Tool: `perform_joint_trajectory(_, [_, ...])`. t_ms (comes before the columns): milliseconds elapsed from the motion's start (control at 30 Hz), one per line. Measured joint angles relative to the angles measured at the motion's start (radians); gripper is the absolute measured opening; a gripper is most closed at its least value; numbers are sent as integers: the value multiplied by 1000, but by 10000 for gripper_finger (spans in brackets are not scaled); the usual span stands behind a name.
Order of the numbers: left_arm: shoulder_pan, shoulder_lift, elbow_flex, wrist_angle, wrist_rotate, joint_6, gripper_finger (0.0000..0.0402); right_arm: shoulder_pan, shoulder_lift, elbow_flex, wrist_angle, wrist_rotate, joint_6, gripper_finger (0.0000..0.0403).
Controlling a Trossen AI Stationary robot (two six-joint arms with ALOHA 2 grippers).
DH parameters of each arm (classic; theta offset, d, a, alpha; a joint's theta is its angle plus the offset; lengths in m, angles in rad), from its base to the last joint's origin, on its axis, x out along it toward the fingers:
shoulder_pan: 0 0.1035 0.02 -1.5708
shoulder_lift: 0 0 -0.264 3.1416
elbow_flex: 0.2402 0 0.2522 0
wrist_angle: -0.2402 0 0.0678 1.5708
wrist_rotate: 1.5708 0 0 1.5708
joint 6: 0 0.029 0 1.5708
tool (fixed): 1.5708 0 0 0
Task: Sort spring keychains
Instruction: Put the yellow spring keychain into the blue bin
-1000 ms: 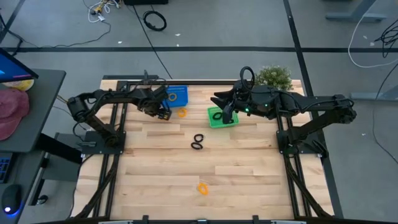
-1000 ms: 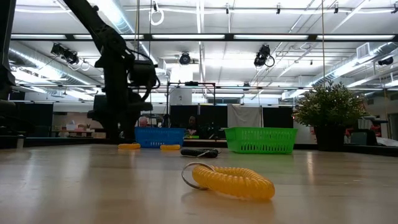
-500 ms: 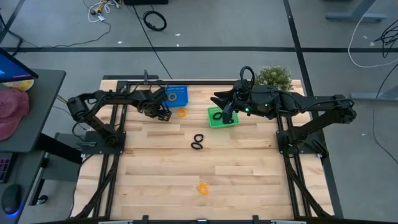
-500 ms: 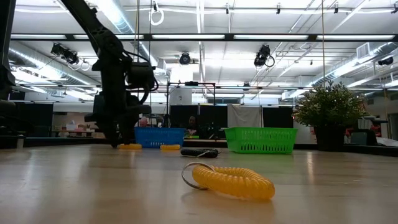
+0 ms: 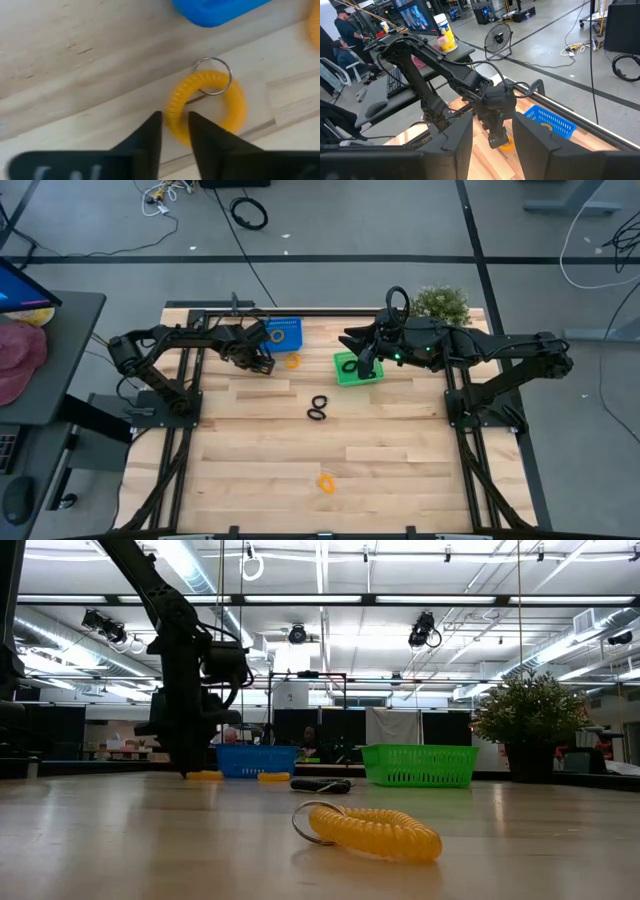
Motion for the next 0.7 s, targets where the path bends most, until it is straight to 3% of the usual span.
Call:
perform_joint_trajectory(200, [-1, 1, 0, 23, 22, 32, 14, 0, 0, 0, 0, 0, -2, 139])
perform_joint_trajectory(433, [-3, -33, 4, 0, 71, 60, 14, 0, 0, 0, 0, 0, -12, 139])
perform_joint_trajectory(700, [-8, -253, 43, -85, 74, 60, 7, -2, 0, 0, 0, 0, -16, 139])
